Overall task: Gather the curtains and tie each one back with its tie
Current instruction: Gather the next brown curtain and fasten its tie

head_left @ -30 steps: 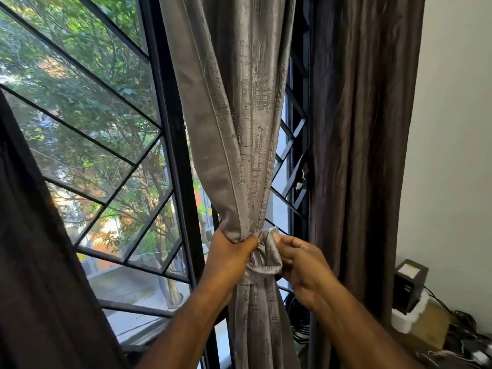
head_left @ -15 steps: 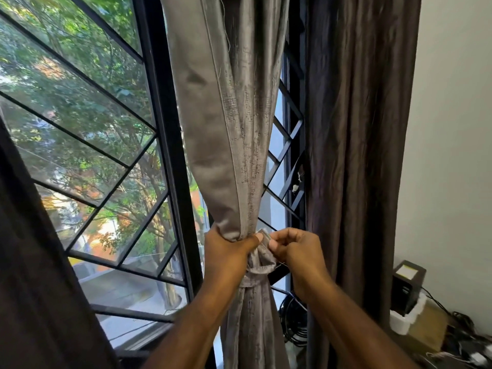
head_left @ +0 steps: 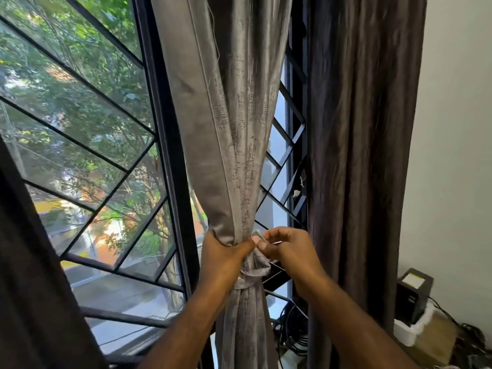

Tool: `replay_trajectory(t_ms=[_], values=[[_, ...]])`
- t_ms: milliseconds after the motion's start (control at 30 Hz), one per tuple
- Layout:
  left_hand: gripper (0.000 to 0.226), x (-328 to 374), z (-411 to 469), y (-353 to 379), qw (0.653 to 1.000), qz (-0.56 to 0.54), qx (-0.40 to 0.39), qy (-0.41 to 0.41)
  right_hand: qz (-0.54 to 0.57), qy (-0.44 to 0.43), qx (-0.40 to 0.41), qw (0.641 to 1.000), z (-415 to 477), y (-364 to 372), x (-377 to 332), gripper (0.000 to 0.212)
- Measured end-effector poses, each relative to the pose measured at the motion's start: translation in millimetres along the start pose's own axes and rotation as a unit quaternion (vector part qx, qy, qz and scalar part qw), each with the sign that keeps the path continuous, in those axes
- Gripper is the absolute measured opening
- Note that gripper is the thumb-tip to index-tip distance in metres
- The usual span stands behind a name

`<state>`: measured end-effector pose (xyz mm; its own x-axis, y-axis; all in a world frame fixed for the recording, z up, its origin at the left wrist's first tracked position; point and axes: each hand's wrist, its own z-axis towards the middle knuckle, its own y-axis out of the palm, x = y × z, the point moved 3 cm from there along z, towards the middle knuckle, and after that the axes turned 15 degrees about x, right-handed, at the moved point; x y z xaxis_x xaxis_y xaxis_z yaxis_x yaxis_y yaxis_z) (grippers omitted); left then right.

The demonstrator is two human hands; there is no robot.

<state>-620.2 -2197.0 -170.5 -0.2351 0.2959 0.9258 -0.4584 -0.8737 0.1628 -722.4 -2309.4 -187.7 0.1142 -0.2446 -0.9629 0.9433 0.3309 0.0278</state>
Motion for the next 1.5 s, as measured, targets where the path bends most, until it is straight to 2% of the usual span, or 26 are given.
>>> replay_trajectory(t_ms=[100, 300, 400, 500, 533, 600, 733, 800, 900, 1000, 1133, 1200, 1333, 1500], values=[[0.057, 4, -2, -1, 1.0, -0.009, -0.016, -0.005, -0.038, -0.027, -0.04, 0.998, 6, 4, 1, 0.017], [0.073, 11, 4, -2, 0.998, 0.054, -0.036, 0.013, 0.034, 0.032, -0.045, 0.998, 11, 12, 5, 0.018], [0.079, 20, 3, -8, 0.995, 0.066, 0.025, 0.071, 0.0, 0.015, -0.04, 0.999, 9, 12, 0, 0.018], [0.06, 45, -8, -12, 0.955, 0.073, 0.145, 0.248, -0.094, -0.028, 0.009, 0.995, 18, 1, -7, 0.022], [0.051, 58, -15, -7, 0.939, 0.054, 0.15, 0.305, -0.104, -0.044, 0.038, 0.993, 22, -6, -14, 0.023], [0.033, 77, -30, 11, 0.922, 0.023, 0.107, 0.371, -0.085, -0.075, 0.096, 0.989, 29, -28, -30, 0.019], [0.013, 90, -34, 66, 0.938, 0.026, 0.001, 0.345, -0.013, -0.114, 0.214, 0.97, 44, -97, -71, 0.017], [0.011, 92, -24, 97, 0.95, 0.028, -0.014, 0.31, -0.003, -0.13, 0.263, 0.956, 60, -140, -88, 0.018], [0.024, 95, -5, 156, 0.953, 0.055, -0.021, 0.296, -0.004, -0.129, 0.335, 0.933, 106, -214, -99, 0.017], [0.049, 105, 22, 219, 0.939, 0.113, 0.004, 0.323, -0.004, -0.12, 0.376, 0.919, 163, -277, -105, 0.012], [0.089, 123, 53, 303, 0.918, 0.177, 0.038, 0.353, -0.061, -0.097, 0.358, 0.926, 246, -329, -107, 0.045], [0.101, 130, 69, 335, 0.901, 0.216, 0.065, 0.37, -0.093, -0.091, 0.352, 0.927, 281, -344, -110, 0.053], [0.112, 135, 91, 382, 0.895, 0.244, 0.059, 0.369, -0.129, -0.095, 0.315, 0.935, 351, -353, -116, 0.062], [0.114, 132, 109, 413, 0.889, 0.201, 0.043, 0.409, -0.131, -0.125, 0.27, 0.946, 420, -344, -115, 0.079]])
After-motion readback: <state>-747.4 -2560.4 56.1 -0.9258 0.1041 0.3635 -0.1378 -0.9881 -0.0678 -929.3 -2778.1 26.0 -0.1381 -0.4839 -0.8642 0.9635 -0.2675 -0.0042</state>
